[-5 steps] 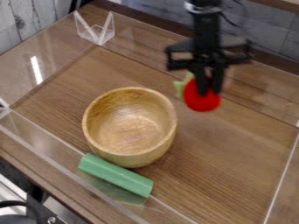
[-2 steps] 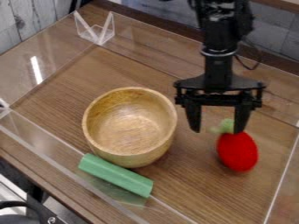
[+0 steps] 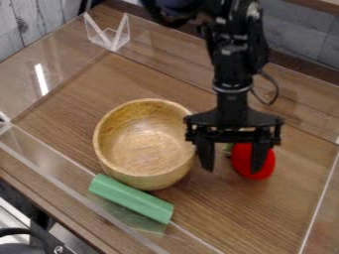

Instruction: Move the red fruit to the right

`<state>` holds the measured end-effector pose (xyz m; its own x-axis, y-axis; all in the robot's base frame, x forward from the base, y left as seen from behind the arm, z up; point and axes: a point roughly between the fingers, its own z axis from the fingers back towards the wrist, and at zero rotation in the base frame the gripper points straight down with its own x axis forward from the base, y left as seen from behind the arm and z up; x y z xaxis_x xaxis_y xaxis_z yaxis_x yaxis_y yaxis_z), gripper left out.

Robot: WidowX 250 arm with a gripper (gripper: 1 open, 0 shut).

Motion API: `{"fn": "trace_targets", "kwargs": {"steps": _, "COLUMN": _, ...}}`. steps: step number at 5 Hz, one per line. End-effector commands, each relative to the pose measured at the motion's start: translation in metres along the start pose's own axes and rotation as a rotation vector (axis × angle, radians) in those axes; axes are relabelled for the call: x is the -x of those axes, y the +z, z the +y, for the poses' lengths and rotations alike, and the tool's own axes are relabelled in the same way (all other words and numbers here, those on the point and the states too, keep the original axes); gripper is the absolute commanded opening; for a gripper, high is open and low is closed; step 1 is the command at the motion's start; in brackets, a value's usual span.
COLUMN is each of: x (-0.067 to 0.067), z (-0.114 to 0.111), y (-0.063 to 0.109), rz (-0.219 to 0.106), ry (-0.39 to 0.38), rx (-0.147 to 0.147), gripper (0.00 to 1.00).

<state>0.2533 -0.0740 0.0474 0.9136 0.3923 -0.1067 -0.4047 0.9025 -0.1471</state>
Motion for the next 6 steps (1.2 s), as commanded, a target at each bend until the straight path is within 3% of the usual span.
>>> {"fn": "trace_targets", "kwargs": {"steps": 1, "x": -0.016, "z": -0.007, "y": 0.023, "rz": -0.061, "ry": 0.01, "rx": 0.042, "gripper": 1.0}}
{"fn": "trace_targets", "kwargs": {"steps": 2, "x": -0.027, "z": -0.009, "y": 0.029, "rz": -0.068, "ry": 0.017, "rx": 0.046, "gripper": 1.0}}
{"fn": "trace_targets", "kwargs": {"steps": 4, "x": -0.039, "z": -0.029, "y": 0.007, "rz": -0.062, "ry": 0.007, "rx": 0.023, "gripper": 1.0}}
{"fn": "trace_targets", "kwargs": {"steps": 5, "x": -0.043, "z": -0.029, "y": 0.002, "rz": -0.053, "ry": -0.035, "rx": 0.012, "gripper": 0.0}}
{"fn": "trace_targets", "kwargs": {"steps": 6, "x": -0.038, "z": -0.035, "y": 0.011, "rz": -0.04, "ry": -0.057, "rx": 0.003, "gripper": 1.0}}
